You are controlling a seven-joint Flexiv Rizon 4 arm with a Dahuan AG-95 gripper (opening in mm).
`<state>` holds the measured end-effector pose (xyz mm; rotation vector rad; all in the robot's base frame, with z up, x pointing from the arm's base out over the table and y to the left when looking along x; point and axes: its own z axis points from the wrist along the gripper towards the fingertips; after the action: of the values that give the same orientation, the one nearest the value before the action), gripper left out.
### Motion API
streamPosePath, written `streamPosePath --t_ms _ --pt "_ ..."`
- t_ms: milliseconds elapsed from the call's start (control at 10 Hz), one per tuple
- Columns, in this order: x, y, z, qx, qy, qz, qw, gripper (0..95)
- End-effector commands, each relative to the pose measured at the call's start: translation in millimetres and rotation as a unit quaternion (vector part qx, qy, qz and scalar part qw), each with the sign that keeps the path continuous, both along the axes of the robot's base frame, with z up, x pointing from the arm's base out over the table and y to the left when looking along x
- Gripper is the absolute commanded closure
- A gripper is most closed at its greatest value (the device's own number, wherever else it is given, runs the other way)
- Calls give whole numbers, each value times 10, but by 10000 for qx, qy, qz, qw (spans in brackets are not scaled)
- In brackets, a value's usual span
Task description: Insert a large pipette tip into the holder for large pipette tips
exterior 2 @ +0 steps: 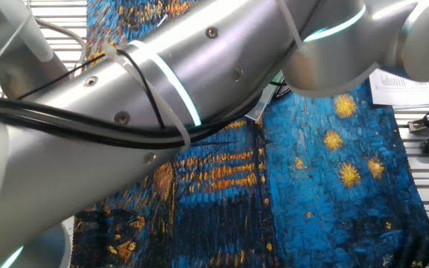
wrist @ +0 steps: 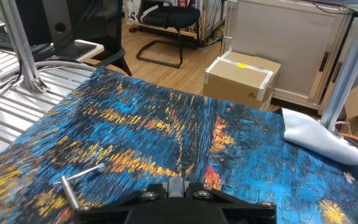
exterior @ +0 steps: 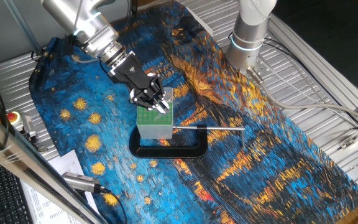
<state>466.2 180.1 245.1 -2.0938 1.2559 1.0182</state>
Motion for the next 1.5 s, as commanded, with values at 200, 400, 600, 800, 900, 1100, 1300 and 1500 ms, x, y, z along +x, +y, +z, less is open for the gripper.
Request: streamPosePath --t_ms 200,400,600,800,900,1100,1300,1500 --pt "-28 -89 -24 24 -36 38 10000 950" --pt "-42 -139 -41 54 -55 52 10000 950" --pt "-39 -146 -53 50 -71 61 9999 760" --pt "-38 -158 -66 23 -90 82 9999 760" --pt "-50 -175 -59 -30 -90 82 9999 760" --pt "-77 -206 -41 -153 -60 60 9998 760" --pt "-155 -249 48 -598 164 -187 9979 760" --pt "-241 -192 211 -1555 709 -1017 9800 760"
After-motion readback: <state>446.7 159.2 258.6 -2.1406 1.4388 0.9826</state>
